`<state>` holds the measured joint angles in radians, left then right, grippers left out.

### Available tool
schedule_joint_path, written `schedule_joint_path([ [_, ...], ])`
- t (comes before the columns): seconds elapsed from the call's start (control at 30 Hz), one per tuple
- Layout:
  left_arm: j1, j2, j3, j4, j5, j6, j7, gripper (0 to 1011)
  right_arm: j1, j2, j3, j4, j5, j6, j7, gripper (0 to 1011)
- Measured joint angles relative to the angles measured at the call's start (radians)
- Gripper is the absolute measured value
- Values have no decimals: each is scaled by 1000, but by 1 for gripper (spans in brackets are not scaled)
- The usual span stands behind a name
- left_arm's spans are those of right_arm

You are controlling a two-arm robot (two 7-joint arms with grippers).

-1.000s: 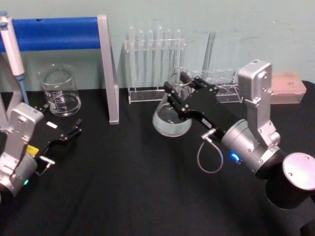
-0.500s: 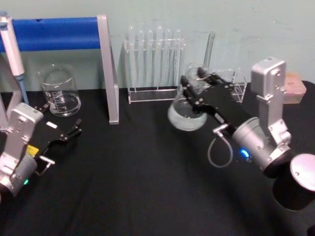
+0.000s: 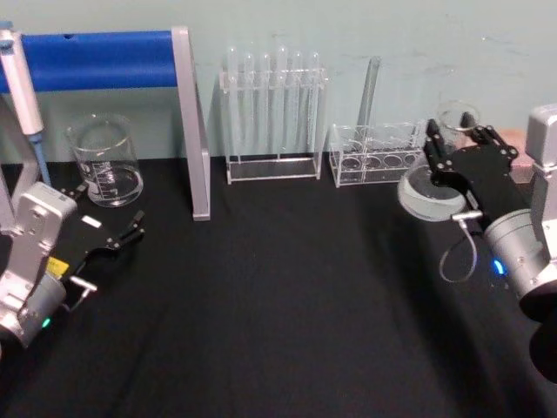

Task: Grasp the erlenmeyer flask with one hand, shake it three times, then place it back.

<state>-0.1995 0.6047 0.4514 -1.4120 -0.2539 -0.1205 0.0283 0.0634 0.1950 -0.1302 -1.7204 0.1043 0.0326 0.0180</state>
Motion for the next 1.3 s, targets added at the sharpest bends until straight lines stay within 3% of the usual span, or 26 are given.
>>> schedule_joint_path([
  [0.23,0,0,0,0,0,0,0,1001,-13,-18,31,-7,-26,5,-27,456],
  [0.47,0,0,0,0,0,0,0,1001,4,-27,16,10,-28,6,21,456],
  [0.67,0,0,0,0,0,0,0,1001,46,-35,-52,49,-19,-2,138,456],
  [0.73,0,0,0,0,0,0,0,1001,51,-36,-61,54,-15,-3,152,457],
  [0.8,0,0,0,0,0,0,0,1001,72,-36,-101,72,-2,-9,202,456],
  [0.93,0,0,0,0,0,0,0,1001,95,-36,-143,93,14,-16,248,456],
  [1.07,0,0,0,0,0,0,0,1001,117,-34,-181,110,34,-22,280,456],
  [1.3,0,0,0,0,0,0,0,1001,125,-28,-201,116,51,-24,284,456],
])
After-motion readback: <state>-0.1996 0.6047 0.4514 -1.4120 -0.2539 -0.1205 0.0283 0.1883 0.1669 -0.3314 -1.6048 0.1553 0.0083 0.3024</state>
